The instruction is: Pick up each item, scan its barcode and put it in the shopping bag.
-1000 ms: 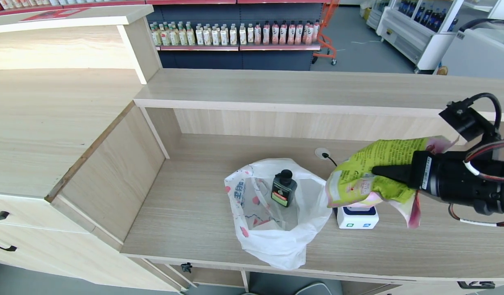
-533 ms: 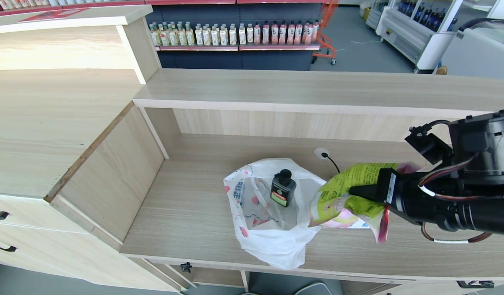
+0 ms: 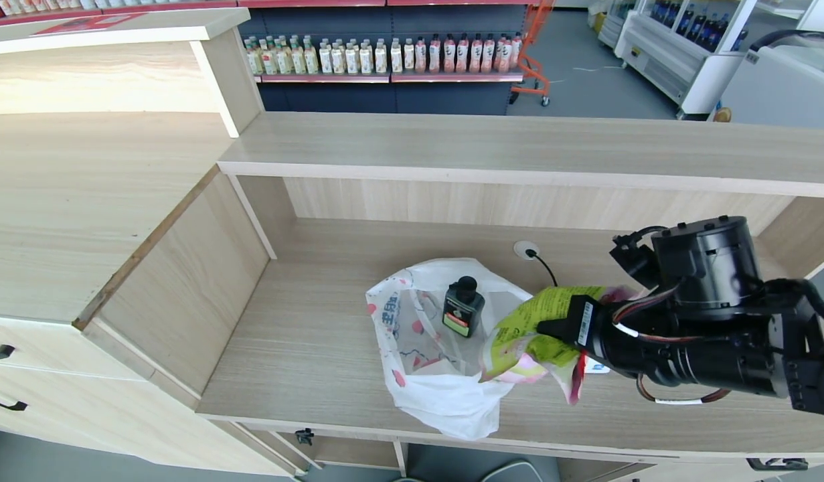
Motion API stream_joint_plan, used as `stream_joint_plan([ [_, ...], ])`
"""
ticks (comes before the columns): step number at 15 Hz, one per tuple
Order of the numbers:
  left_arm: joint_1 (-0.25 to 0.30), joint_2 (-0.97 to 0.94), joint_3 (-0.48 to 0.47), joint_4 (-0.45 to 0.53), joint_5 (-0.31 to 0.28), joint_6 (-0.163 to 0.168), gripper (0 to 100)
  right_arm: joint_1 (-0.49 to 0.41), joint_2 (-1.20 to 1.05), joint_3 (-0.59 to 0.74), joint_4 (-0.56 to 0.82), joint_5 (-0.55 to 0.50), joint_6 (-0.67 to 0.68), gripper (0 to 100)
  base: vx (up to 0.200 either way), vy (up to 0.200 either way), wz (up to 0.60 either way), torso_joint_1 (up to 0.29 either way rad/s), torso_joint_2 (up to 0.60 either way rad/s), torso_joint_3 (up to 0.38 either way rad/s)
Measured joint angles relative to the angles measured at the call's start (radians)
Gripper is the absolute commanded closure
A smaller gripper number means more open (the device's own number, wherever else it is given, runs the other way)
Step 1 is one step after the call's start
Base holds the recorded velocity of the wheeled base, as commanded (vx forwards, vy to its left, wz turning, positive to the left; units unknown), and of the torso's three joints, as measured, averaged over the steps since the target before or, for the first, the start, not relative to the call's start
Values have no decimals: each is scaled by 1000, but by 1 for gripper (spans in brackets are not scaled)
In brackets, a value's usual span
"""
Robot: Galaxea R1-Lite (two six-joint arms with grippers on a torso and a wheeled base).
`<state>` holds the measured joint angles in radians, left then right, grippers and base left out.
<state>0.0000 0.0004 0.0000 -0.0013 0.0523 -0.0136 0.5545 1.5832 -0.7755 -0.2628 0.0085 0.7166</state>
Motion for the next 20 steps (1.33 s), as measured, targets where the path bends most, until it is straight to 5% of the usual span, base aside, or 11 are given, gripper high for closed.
stream_joint_plan([
  [6,0,0,0,0,0,0,0,2,145,20,-210,-8,-4,100,0,0,0,0,0,0],
  [20,0,0,0,0,0,0,0,-4,250,23,-347,-5,-8,100,0,0,0,0,0,0],
])
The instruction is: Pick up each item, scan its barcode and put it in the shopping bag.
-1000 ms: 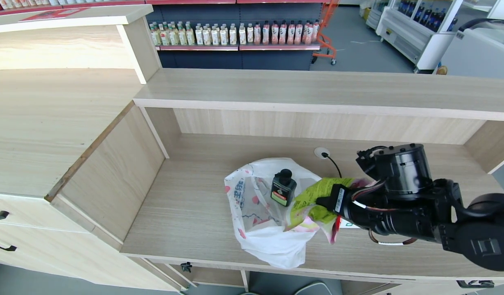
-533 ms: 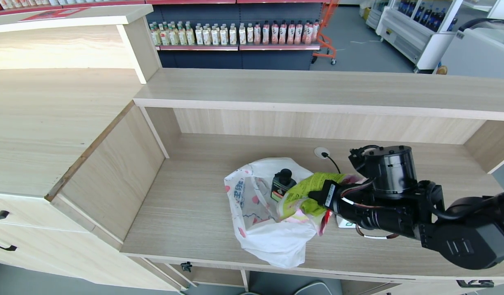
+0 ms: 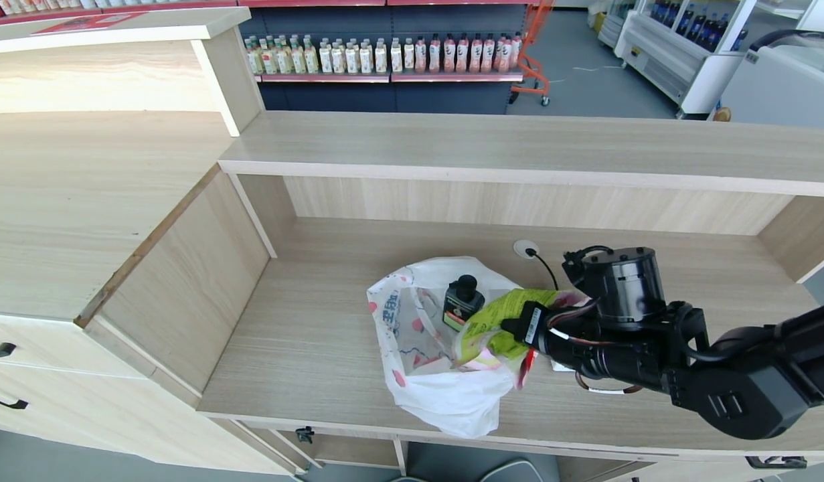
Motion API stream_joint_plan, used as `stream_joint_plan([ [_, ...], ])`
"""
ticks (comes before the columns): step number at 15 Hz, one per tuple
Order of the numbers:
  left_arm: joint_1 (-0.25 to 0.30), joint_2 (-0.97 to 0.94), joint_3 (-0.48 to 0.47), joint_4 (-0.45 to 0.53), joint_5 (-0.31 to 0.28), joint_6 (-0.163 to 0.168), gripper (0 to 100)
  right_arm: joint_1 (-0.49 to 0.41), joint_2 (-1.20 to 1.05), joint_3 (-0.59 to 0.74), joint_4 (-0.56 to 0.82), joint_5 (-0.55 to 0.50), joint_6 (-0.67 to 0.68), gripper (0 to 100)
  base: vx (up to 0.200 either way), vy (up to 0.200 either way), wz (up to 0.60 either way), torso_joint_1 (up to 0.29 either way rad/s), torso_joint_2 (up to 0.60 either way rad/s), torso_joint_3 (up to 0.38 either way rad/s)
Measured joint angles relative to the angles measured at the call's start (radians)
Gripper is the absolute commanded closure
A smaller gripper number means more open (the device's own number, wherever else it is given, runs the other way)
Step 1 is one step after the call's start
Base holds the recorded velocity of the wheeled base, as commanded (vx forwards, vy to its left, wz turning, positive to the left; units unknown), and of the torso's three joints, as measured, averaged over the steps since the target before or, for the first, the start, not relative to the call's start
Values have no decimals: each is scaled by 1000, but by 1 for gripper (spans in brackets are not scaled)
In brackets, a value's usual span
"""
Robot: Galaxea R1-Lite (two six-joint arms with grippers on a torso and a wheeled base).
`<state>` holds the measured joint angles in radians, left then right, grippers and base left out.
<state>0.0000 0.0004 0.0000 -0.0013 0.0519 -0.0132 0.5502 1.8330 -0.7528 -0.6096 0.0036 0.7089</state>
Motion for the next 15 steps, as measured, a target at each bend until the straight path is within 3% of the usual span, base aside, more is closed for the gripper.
stream_joint_plan([
  [4,0,0,0,0,0,0,0,6,34,7,-58,53,-7,100,0,0,0,0,0,0],
  [10,0,0,0,0,0,0,0,6,44,69,-67,52,-5,100,0,0,0,0,0,0],
  [11,0,0,0,0,0,0,0,6,44,73,-67,52,-5,0,0,0,0,0,0,0],
  [15,0,0,0,0,0,0,0,8,42,80,-68,51,-4,0,0,0,0,0,0,0],
])
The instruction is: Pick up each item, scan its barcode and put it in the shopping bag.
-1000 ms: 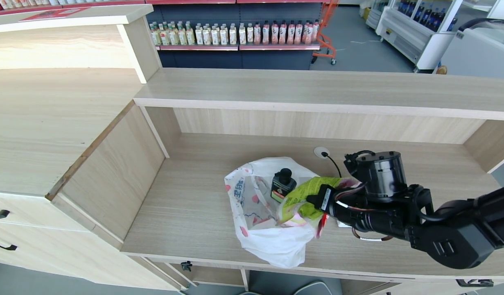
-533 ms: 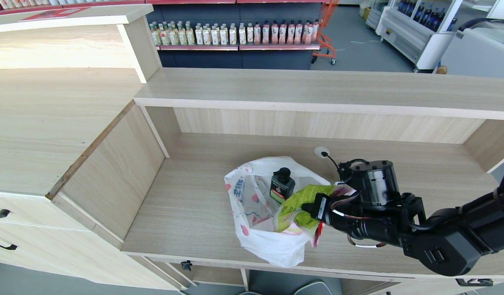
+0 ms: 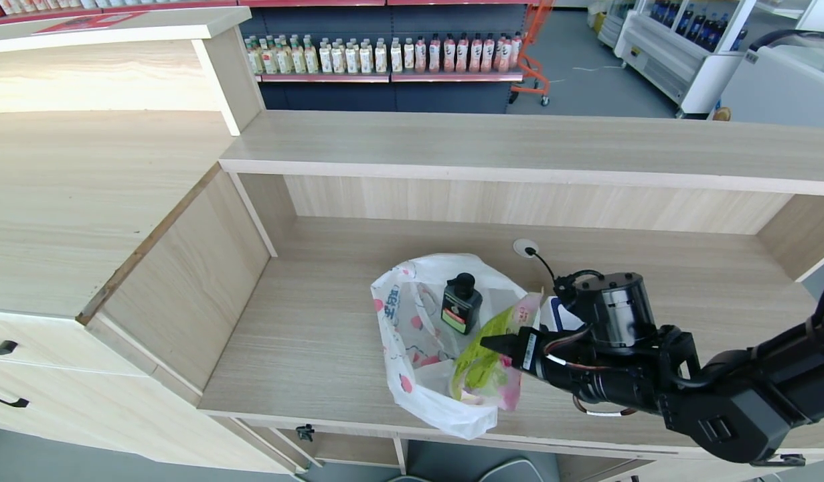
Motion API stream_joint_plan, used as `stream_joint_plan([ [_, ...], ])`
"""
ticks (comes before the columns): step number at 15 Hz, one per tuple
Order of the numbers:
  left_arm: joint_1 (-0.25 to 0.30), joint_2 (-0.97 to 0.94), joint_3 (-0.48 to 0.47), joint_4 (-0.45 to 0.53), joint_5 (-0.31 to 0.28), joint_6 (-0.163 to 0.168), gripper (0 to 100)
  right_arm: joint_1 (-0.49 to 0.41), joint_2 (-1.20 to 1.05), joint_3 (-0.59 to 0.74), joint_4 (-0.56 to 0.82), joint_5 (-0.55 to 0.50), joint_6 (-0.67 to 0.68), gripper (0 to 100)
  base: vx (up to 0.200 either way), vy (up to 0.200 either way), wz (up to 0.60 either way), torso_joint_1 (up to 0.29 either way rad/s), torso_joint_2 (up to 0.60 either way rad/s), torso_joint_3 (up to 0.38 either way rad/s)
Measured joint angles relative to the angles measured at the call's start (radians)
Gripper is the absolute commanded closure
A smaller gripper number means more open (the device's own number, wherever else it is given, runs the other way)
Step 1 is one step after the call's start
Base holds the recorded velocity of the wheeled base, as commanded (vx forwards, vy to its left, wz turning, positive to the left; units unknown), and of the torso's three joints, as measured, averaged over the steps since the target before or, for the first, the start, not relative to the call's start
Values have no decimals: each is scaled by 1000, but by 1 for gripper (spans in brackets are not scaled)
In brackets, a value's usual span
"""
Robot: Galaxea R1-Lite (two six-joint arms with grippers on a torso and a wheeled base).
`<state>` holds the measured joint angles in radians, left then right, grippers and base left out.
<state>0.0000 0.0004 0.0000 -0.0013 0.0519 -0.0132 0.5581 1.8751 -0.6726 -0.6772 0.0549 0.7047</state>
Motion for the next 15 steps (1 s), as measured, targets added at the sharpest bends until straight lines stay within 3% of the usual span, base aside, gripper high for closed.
stream_joint_plan([
  [10,0,0,0,0,0,0,0,-4,-147,-51,1,26,-55,0,0,0,0,0,0,0],
  [15,0,0,0,0,0,0,0,-23,-277,-42,53,82,-160,0,0,0,0,0,0,0],
])
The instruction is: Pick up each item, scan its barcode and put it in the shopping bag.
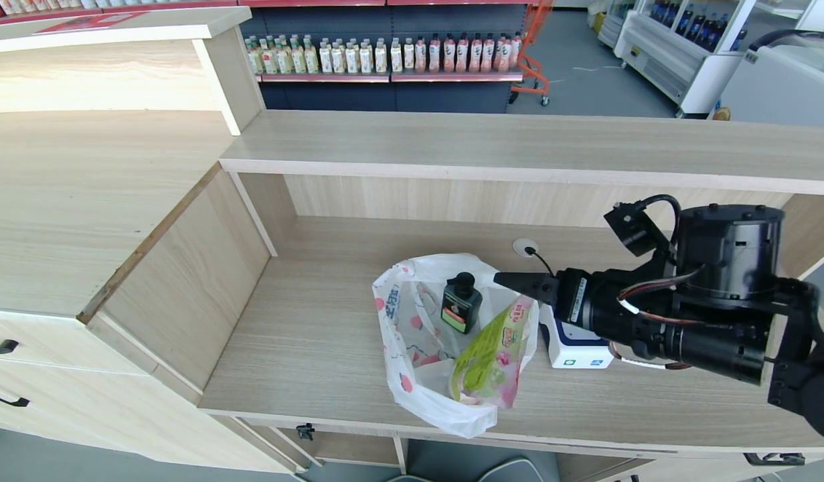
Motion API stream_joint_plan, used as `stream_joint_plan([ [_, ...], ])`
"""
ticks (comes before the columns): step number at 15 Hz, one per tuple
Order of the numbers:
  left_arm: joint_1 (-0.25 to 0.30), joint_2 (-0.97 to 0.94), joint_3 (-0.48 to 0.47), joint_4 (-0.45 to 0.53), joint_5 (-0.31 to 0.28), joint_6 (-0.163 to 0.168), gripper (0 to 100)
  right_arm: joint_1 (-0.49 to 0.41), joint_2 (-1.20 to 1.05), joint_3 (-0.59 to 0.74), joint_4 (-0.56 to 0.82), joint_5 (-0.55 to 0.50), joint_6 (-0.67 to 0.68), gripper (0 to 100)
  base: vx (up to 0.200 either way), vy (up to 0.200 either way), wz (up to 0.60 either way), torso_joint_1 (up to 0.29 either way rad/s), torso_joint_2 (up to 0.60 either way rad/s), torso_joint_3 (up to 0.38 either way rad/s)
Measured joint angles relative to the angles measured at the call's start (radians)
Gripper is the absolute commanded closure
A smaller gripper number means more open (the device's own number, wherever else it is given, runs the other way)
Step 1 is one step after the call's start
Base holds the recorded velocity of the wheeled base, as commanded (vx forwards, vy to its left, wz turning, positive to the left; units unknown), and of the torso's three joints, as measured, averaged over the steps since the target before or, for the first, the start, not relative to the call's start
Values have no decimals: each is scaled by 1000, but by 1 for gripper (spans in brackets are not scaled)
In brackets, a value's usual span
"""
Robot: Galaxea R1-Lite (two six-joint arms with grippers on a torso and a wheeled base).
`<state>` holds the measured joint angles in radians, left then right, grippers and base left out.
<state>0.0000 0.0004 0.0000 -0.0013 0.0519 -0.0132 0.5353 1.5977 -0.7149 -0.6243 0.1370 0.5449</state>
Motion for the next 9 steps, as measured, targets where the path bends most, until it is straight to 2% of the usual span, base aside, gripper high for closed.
stream_joint_plan([
  [3,0,0,0,0,0,0,0,-31,-97,3,35,61,-80,0,0,0,0,0,0,0],
  [6,0,0,0,0,0,0,0,-42,-134,9,70,58,-146,0,0,0,0,0,0,0],
  [8,0,0,0,0,0,0,0,-95,-154,15,158,35,-272,0,0,0,0,0,0,0],
  [9,0,0,0,0,0,0,0,-137,-169,18,205,15,-375,0,0,0,0,0,0,0],
])
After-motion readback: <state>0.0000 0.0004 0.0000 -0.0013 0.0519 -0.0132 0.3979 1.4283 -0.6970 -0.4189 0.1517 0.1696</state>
